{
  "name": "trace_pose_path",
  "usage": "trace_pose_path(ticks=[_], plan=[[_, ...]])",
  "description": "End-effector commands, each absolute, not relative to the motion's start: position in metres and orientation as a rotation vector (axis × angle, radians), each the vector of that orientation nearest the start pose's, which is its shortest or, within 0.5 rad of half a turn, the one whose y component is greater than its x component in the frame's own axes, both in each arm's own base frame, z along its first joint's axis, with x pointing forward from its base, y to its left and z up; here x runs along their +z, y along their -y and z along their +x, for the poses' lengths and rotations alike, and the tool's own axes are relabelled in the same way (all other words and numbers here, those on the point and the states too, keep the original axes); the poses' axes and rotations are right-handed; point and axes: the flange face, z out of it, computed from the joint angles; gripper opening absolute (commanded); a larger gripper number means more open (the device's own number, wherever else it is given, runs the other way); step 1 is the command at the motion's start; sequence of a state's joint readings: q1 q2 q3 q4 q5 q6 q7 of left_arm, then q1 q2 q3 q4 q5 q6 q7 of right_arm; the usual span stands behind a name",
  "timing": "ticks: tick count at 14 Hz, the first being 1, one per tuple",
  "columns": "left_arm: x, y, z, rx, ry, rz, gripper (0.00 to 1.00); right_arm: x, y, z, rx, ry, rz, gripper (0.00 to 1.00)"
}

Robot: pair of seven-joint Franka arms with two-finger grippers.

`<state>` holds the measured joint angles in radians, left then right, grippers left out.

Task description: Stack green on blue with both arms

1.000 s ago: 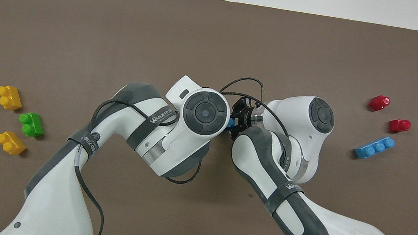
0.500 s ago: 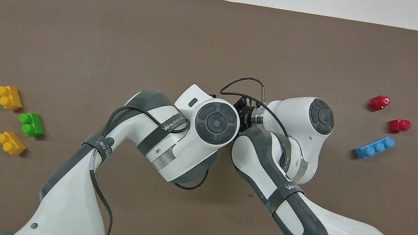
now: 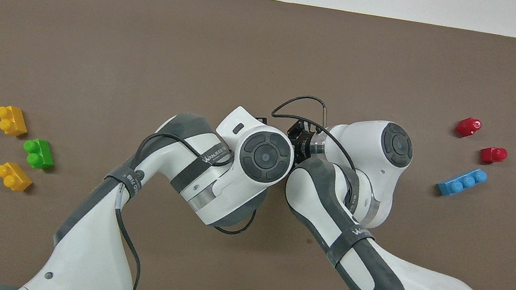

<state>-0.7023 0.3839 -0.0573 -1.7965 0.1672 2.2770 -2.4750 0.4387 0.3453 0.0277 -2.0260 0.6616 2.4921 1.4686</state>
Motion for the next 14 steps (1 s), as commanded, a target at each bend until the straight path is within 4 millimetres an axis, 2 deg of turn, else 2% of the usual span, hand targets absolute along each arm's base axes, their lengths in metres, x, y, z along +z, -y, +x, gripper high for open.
trace_pose_path(ticks=[1, 2, 3, 7, 10, 11, 13, 14], plan=[[0.336, 0.445, 0.477, 0.194, -2.197, 2.085, 0.0, 0.272, -0.26, 0.542, 0.375, -1.918, -1.993, 0.0], [0.336, 0.445, 0.476, 0.195, -2.195, 2.09, 0.29, 0.272, -0.261, 0.542, 0.376, -1.917, -1.994, 0.0], [0.337, 0.444, 0.477, 0.196, -2.195, 2.092, 0.99, 0.272, -0.261, 0.542, 0.376, -1.916, -1.994, 0.0], [0.356, 0.436, 0.48, 0.204, -2.158, 2.11, 1.0, 0.272, -0.26, 0.542, 0.371, -1.919, -1.99, 0.0], [0.368, 0.42, 0.482, 0.214, -2.149, 2.121, 1.0, 0.272, -0.262, 0.542, 0.37, -1.918, -1.989, 0.0], [0.374, 0.409, 0.486, 0.219, -2.146, 2.121, 1.0, 0.273, -0.262, 0.542, 0.367, -1.913, -1.992, 0.0], [0.389, 0.391, 0.489, 0.232, -2.123, 2.151, 1.0, 0.274, -0.262, 0.544, 0.335, -1.908, -1.98, 0.44], [0.394, 0.379, 0.494, 0.239, -2.121, 2.173, 1.0, 0.274, -0.269, 0.541, 0.33, -1.897, -1.988, 0.5]])
